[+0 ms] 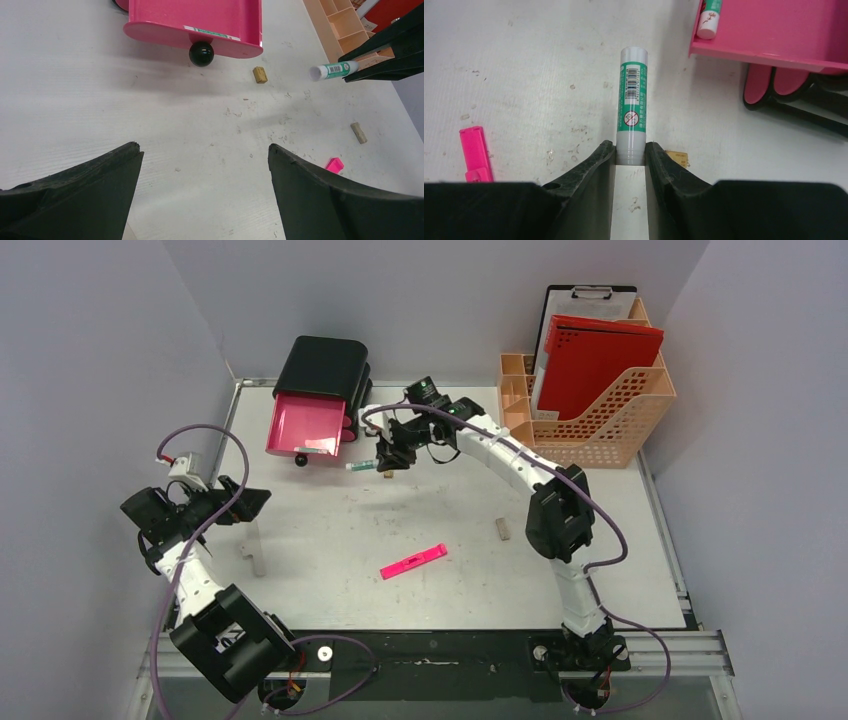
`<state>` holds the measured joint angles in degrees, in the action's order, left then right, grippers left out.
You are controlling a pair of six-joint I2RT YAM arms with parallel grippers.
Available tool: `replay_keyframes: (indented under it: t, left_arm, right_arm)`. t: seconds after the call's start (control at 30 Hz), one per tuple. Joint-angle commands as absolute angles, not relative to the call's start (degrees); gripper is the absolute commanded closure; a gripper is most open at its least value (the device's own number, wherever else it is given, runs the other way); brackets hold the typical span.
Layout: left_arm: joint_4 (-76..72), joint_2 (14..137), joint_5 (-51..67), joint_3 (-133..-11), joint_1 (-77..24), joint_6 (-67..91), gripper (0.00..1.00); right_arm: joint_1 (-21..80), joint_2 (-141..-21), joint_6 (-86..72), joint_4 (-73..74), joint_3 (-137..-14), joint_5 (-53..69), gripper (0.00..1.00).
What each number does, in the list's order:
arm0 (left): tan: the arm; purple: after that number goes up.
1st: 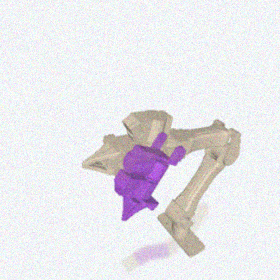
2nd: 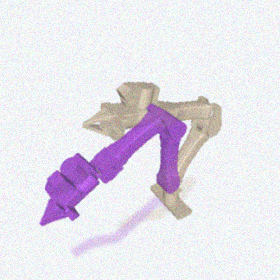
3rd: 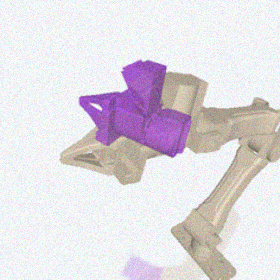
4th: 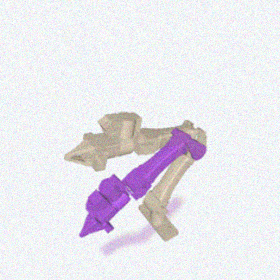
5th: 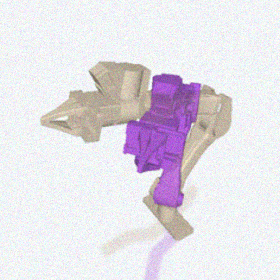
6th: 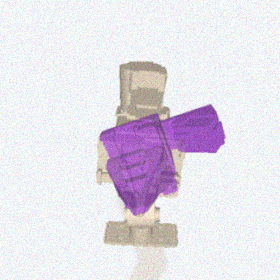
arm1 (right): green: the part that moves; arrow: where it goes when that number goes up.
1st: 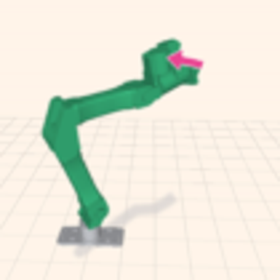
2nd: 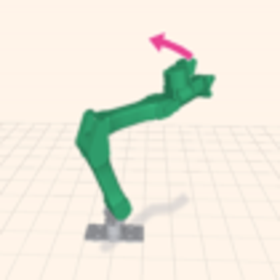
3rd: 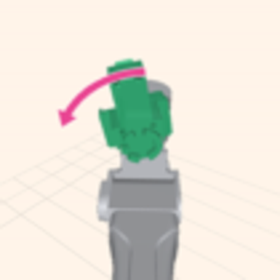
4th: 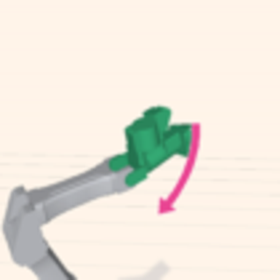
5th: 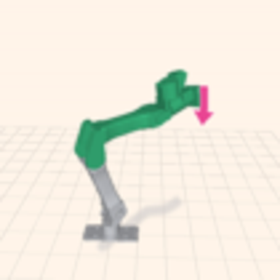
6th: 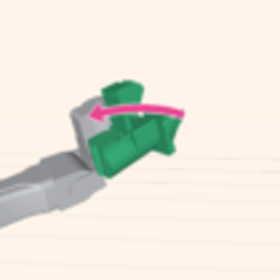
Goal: Organize the desk
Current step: Pick up the stationery from the center of the board, then place the stationery in the drawer.
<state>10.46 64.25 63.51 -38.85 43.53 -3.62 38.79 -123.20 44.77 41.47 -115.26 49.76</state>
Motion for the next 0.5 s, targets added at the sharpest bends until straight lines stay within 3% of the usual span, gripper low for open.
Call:
replay_keyframes:
  t: [0.0,0.2,0.47]
  left_arm:
    - [8.24,62.25,65.23,-38.85,43.97,-3.82,0.04]
    - [8.7,62.05,65.21,-38.85,44.56,-4.12,0.04]
    - [8.79,62.12,65.4,-38.71,45.15,-4.22,0.04]
  right_arm:
    - [42.17,-121.22,36.29,33.33,-118.67,42.69,0.95]
    - [46.25,-125.13,33.56,24.75,-121.17,30.63,0.95]
    - [48.01,-133.07,32.3,16.35,-128.87,24.22,0.95]
